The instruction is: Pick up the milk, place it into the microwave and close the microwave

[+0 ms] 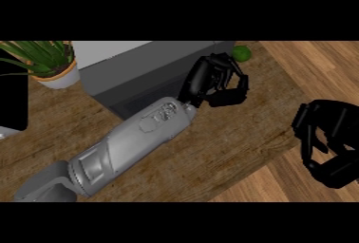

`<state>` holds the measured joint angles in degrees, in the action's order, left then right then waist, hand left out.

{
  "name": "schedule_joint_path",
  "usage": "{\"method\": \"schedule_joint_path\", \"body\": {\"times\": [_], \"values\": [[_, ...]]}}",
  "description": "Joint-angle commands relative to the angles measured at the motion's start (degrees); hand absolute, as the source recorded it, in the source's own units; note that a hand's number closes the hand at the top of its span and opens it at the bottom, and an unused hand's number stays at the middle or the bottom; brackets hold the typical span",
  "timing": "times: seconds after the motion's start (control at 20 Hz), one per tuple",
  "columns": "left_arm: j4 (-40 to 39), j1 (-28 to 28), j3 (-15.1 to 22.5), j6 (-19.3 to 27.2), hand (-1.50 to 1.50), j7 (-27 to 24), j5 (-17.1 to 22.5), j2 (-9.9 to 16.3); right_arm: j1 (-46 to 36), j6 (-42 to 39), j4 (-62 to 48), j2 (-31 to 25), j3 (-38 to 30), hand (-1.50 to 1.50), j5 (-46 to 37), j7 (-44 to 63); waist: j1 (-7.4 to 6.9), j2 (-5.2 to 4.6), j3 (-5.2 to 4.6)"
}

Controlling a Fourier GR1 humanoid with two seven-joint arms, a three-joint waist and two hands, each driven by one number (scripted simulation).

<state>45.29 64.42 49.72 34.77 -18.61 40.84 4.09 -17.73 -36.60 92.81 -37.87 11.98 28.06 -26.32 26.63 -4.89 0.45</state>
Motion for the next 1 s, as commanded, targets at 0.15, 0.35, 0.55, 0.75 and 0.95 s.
{"method": "schedule_joint_path", "body": {"times": [0.15,0.35,0.55,0.75,0.95], "values": [[-3.8,3.1,-0.4,1.0,1.5,0.5,0.4,-3.9,0.9,-2.4,3.1,-0.2,1.0,1.5,0.7,-1.4,1.87,-0.91,0.27],[-6.2,-0.5,-2.2,2.7,1.5,5.1,4.0,-3.9,3.3,-5.9,4.3,-2.3,6.1,1.5,0.2,2.5,-1.02,-2.35,0.04],[-0.2,-4.1,-14.4,2.3,1.5,3.4,14.9,-4.0,5.2,-4.5,6.5,-0.6,7.7,1.5,1.9,3.1,-2.49,-2.79,-1.03],[-0.6,-6.3,-16.9,-0.9,1.5,2.1,18.9,-4.1,7.3,-2.9,8.5,0.4,9.1,1.5,1.8,4.0,-4.07,-2.47,-0.81],[-1.8,-7.9,-16.1,-5.4,1.5,1.4,21.3,-4.1,9.7,-1.2,10.7,1.2,9.7,1.5,1.9,4.2,-4.99,-2.19,-0.71]]}}
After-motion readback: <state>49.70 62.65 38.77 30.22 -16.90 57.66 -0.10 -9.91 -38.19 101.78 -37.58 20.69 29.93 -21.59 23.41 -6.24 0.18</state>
